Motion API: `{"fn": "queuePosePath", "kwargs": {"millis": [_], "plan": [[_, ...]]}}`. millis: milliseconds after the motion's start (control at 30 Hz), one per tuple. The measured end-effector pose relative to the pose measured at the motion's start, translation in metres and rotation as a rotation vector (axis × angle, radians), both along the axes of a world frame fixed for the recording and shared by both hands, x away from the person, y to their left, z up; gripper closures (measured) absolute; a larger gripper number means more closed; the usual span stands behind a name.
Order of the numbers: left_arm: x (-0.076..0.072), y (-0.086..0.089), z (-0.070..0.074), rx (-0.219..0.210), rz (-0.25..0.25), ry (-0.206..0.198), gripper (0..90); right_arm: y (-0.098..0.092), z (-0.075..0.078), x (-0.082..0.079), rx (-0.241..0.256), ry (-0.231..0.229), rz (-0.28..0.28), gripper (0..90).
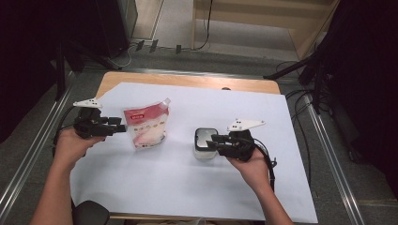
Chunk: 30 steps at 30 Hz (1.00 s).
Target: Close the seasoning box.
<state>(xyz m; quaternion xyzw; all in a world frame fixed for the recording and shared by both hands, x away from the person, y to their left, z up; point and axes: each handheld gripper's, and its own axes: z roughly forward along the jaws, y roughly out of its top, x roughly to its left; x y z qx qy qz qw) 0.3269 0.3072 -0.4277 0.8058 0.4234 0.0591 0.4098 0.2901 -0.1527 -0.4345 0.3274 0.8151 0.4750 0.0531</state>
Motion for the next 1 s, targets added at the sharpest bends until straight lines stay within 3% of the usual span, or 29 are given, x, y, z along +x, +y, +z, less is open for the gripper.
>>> {"fn": "queuePosePath", "kwargs": {"millis": [300, 867, 1000], "plan": [[0.001, -0.002, -0.001, -0.006, -0.001, -0.006, 48.2, -0.017, 0.002, 0.004, 0.026, -0.021, -0.043, 52.2], [0.004, -0.003, -0.002, -0.004, 0.000, 0.000, 47.3, -0.054, 0.003, 0.006, 0.056, -0.048, -0.126, 46.7], [0.004, -0.003, -0.002, -0.002, 0.004, -0.001, 47.0, -0.063, -0.001, 0.006, 0.038, -0.068, -0.142, 46.0]]}}
